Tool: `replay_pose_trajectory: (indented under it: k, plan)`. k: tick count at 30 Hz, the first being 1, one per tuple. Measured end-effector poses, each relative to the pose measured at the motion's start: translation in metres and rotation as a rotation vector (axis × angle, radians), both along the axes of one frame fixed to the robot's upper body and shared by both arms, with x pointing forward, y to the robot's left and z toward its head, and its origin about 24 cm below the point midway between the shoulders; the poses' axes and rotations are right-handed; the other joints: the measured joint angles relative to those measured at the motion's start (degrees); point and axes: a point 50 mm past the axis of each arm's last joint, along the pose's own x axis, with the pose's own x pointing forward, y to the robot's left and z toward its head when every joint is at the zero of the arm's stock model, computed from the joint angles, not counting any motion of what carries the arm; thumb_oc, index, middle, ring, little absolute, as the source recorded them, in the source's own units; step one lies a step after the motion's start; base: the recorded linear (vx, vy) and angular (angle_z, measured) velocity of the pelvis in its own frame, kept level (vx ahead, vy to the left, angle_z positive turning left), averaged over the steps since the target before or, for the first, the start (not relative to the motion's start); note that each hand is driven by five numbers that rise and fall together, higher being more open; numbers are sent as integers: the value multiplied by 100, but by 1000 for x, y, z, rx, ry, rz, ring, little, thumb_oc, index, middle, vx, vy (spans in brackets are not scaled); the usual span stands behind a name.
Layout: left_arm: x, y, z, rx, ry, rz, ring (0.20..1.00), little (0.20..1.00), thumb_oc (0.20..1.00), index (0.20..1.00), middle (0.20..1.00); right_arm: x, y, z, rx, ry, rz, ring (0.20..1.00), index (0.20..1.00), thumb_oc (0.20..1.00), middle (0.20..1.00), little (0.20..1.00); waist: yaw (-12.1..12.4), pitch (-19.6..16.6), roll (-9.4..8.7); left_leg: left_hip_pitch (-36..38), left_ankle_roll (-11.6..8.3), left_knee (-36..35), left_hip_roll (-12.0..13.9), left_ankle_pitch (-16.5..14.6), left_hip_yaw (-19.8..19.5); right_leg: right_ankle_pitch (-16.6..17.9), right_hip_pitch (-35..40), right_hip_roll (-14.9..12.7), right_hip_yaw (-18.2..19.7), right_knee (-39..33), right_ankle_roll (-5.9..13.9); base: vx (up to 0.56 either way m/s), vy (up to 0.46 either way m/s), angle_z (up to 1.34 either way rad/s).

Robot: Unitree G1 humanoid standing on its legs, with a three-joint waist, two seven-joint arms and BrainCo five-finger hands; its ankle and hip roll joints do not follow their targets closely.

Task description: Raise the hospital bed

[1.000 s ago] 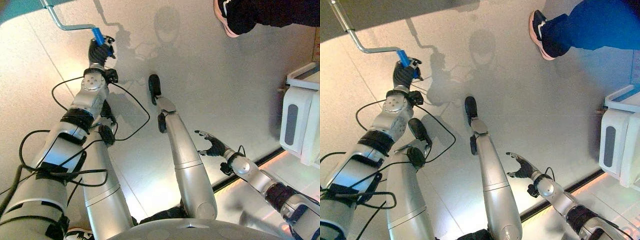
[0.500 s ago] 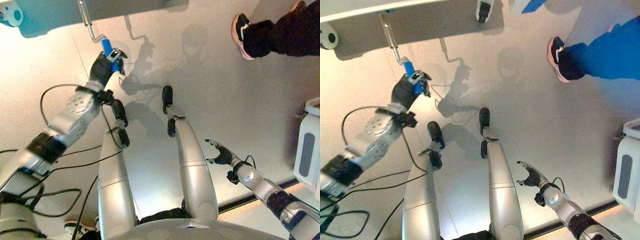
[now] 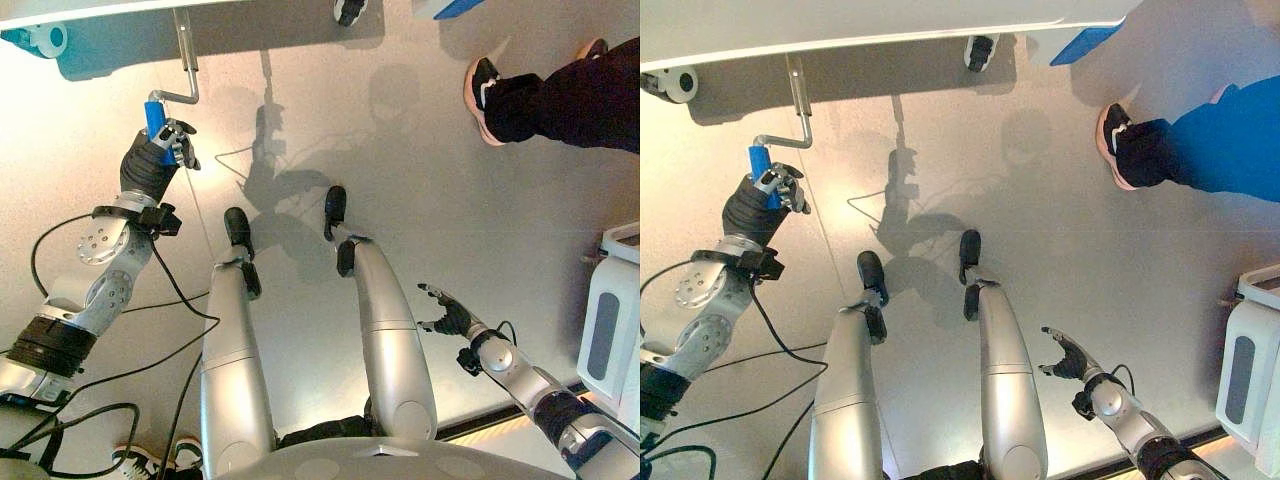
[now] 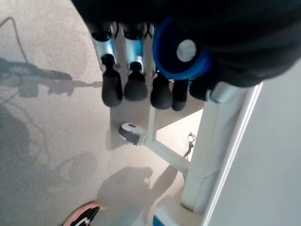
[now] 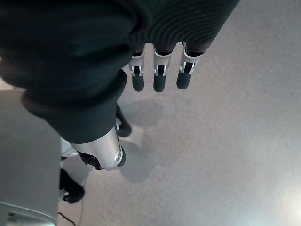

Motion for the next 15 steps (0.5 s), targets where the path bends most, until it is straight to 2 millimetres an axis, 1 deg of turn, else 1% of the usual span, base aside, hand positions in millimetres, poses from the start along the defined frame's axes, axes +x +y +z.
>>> replay_pose_trajectory:
  k: [2, 4, 5, 7, 8, 9, 10, 11, 12, 13, 14, 15]
  plan:
    - [0, 0, 0, 22, -6, 14, 200, 200, 200, 200, 200, 0, -1, 1, -4, -3, -1, 1000, 1000, 1000, 1000, 1000, 12, 0, 0, -21, -16, 23, 12, -11, -38, -4, -1, 15, -17, -4, -5, 23, 65, 0]
    - [3, 1, -6, 13, -11, 49, 200, 200, 200, 200, 200, 1, -1, 3, -5, -13, 5, 1000, 1000, 1000, 1000, 1000, 22, 1, 4, -58, -23, 86, 39, -52, -51, -2, -6, 44, -19, -17, -4, 22, 39, -6]
    - [4, 3, -7, 14, -19, 68, 200, 200, 200, 200, 200, 2, 0, 5, -1, -19, 12, 1000, 1000, 1000, 1000, 1000, 33, -1, 0, -130, -31, 156, 75, -82, -75, 0, -30, 88, -33, -31, -6, 6, 13, -8]
    - [6, 6, -2, 46, -40, 93, 200, 200, 200, 200, 200, 3, 0, 6, 2, -24, 11, 1000, 1000, 1000, 1000, 1000, 139, 3, 7, -253, -45, 228, 106, -97, -117, 2, -114, 124, -57, -17, -9, 29, 55, -7]
    - [14, 5, 0, 54, -57, 111, 200, 200, 200, 200, 200, 2, -1, 8, -3, -30, 19, 1000, 1000, 1000, 1000, 1000, 118, -8, 25, -357, -55, 353, 127, -128, -125, 22, -168, 178, -61, -54, -14, 41, 80, -11]
    - [17, 8, -5, 60, -42, 138, 200, 200, 200, 200, 200, 4, -1, 10, -4, -36, 28, 1000, 1000, 1000, 1000, 1000, 242, -7, 39, -406, -59, 421, 149, -162, -130, 25, -198, 200, -61, -43, -11, 26, 43, -19]
    - [26, 14, -5, 55, -32, 197, 200, 200, 200, 200, 200, 7, -1, 16, 4, -61, 29, 1000, 1000, 1000, 1000, 1000, 195, -8, 30, -574, -46, 609, 215, -235, -141, 44, -300, 274, -63, 0, -20, 29, 47, -23]
    - [31, 23, -9, 79, 0, 254, 200, 200, 200, 200, 200, 10, -3, 22, 8, -85, 30, 1000, 1000, 1000, 1000, 1000, 206, -8, 26, -751, -42, 764, 251, -293, -179, 41, -416, 302, -76, 79, -15, 36, 40, -21]
    - [37, 31, -8, 103, 15, 308, 200, 200, 200, 200, 200, 13, -4, 28, 7, -105, 31, 1000, 1000, 1000, 1000, 1000, 158, -9, 16, -929, -7, 926, 288, -339, -190, 49, -541, 322, -87, 147, -6, 40, 41, -13]
    - [44, 36, 0, 135, 18, 348, 200, 200, 200, 200, 200, 15, -6, 31, 9, -116, 29, 1000, 1000, 1000, 1000, 1000, 95, -2, -5, -1079, 10, 1053, 291, -366, -218, 43, -651, 322, -92, 214, 27, 41, 38, -8]
    - [45, 39, 0, 153, 28, 367, 200, 200, 200, 200, 200, 15, -7, 32, 8, -119, 27, 1000, 1000, 1000, 1000, 1000, 66, -3, -7, -1172, 22, 1128, 291, -379, -244, 52, -714, 324, -99, 253, 37, 29, 28, -6]
    - [51, 44, 3, 190, 46, 407, 200, 200, 200, 200, 200, 15, -8, 33, 10, -118, 26, 1000, 1000, 1000, 1000, 1000, -46, -9, -17, -1318, 43, 1258, 316, -413, -277, 70, -801, 336, -104, 268, 69, 32, 67, -8]
